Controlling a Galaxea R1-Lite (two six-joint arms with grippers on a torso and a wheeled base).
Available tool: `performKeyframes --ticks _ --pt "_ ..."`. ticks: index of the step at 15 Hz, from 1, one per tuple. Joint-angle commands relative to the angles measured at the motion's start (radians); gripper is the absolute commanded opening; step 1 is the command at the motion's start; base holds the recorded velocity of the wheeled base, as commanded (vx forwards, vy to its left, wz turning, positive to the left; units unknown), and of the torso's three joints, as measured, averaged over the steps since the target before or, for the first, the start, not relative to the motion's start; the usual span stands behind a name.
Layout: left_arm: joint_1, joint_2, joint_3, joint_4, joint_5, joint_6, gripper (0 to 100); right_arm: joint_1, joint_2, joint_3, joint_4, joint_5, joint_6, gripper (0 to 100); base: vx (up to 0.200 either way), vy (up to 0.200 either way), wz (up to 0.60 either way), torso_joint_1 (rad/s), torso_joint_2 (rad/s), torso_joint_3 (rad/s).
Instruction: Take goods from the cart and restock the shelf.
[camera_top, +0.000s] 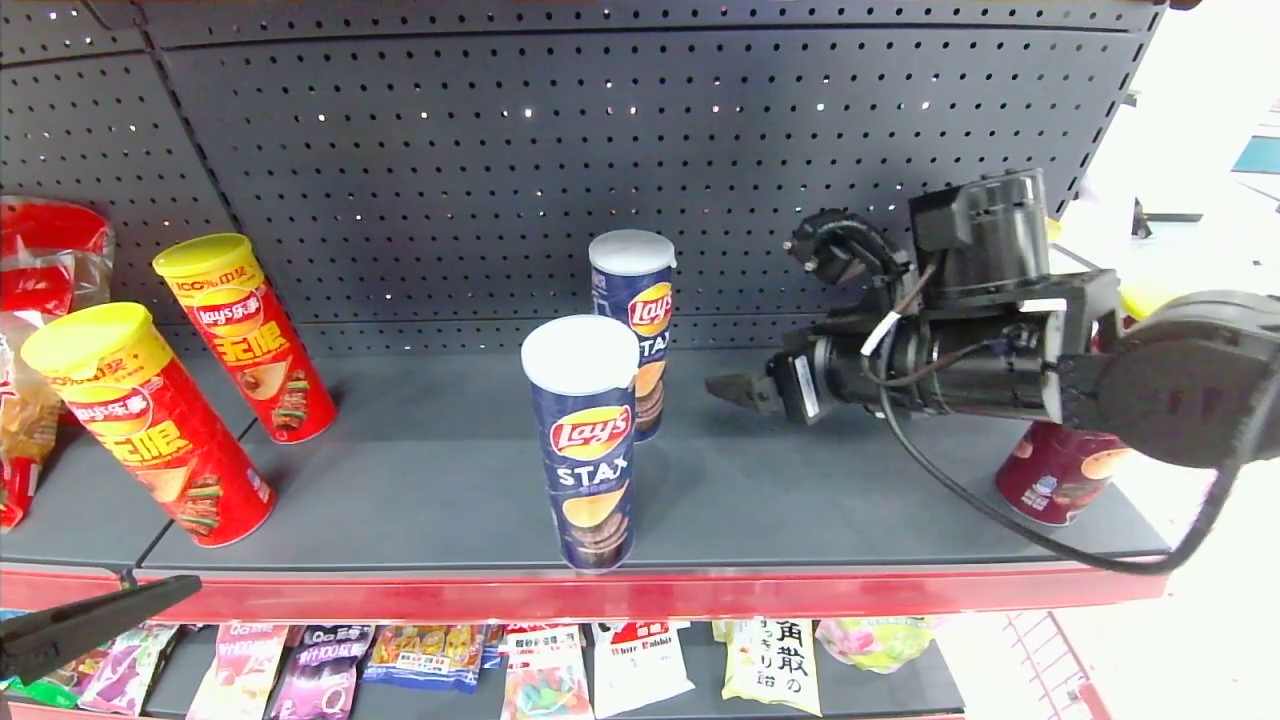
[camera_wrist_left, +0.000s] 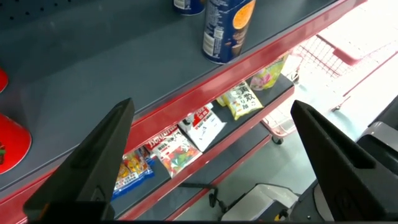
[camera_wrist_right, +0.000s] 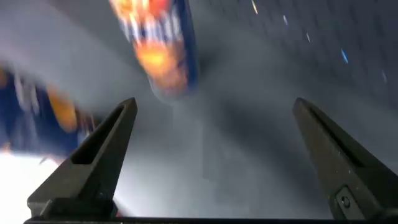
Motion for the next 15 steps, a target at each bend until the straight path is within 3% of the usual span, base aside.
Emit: performKeyframes --ticks 1,2,5,7,9,12,15 --pt "-0.001 0.034 -0.006 -0.001 0.028 0.007 100 0.012 -0.268 0.231 -0.002 -0.025 0.002 100 0.000 0.000 0.00 0.000 0.00 0.000" --pt "-0.001 0.055 -0.004 0.000 0.054 0.022 100 0.028 -0.386 0.330 -0.002 -0.026 0.001 100 0.000 0.000 0.00 0.000 0.00 0.000" --pt "-0.001 0.138 -0.017 -0.004 0.085 0.025 100 0.028 -0.785 0.617 0.009 -0.031 0.001 100 0.000 0.000 0.00 0.000 0.00 0.000" --pt "-0.002 0.205 -0.040 -0.006 0.092 0.025 100 -0.015 -1.058 0.771 0.015 -0.114 -0.002 100 0.000 0.000 0.00 0.000 0.00 0.000" --pt "-0.019 0.296 -0.067 -0.009 0.100 0.027 100 -0.095 -1.224 0.826 0.030 -0.255 -0.001 100 0.000 0.000 0.00 0.000 0.00 0.000" --pt "-0.117 0.445 -0.127 -0.026 0.100 0.019 100 -0.210 -1.385 0.832 0.210 -0.263 0.025 100 0.000 0.000 0.00 0.000 0.00 0.000" --pt "-0.134 0.610 -0.173 -0.101 0.121 0.027 100 -0.212 -1.457 0.836 0.260 -0.263 0.042 100 0.000 0.000 0.00 0.000 0.00 0.000"
